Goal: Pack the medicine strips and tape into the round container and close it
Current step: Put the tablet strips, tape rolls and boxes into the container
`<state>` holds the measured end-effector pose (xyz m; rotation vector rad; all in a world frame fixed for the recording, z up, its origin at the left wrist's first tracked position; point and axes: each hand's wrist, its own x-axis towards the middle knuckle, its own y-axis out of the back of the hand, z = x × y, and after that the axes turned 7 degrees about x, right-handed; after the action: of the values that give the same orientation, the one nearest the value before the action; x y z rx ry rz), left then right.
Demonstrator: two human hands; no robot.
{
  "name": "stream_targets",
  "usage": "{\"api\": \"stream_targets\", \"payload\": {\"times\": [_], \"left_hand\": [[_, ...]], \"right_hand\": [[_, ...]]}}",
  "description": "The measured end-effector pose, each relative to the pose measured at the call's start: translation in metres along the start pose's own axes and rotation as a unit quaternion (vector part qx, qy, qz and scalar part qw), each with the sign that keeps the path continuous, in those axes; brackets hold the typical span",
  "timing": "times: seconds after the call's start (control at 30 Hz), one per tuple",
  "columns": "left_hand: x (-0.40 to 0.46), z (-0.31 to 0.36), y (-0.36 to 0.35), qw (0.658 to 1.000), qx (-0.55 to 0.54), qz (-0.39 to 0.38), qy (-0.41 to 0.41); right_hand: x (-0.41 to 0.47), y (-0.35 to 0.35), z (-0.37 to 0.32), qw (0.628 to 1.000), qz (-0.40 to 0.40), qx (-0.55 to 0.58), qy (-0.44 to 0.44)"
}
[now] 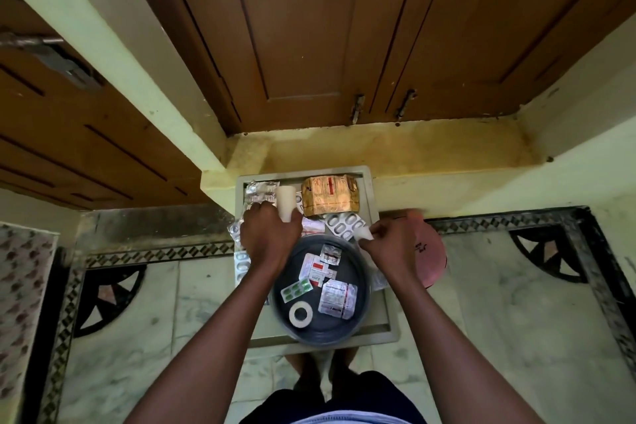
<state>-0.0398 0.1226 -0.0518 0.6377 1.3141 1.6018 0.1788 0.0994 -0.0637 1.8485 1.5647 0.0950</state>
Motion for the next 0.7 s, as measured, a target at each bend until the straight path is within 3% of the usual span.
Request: {"api": "stream_targets", "payload": {"times": [0.23, 0.37, 0.47, 0.57, 0.7], "left_hand": [[-0.05, 0.0, 0.024, 0.997, -0.063, 0.014, -0.039], [-0.075, -0.02, 0.021, 0.986, -0.039, 0.016, -0.161], [-0.082, -0.038, 0.016, 0.966, 0.057, 0.003, -0.251], [-0.077, -0.045, 0.011, 0.95, 0.145, -0.017, -0.276], [-0.073, -0.043, -0.001, 0.928, 0.203, -0.015, -0.311]], "right_hand": [[-0.019, 0.012, -0.016, 0.994, 0.049, 0.045, 0.084], [-0.027, 0.014, -0.021, 0.986, 0.038, 0.034, 0.157], [-0.039, 0.012, -0.019, 0.966, -0.03, -0.033, 0.253], [-0.046, -0.002, -0.015, 0.93, -0.092, -0.137, 0.33], [-0.05, -0.028, -0.014, 0.856, -0.087, -0.314, 0.401]]}}
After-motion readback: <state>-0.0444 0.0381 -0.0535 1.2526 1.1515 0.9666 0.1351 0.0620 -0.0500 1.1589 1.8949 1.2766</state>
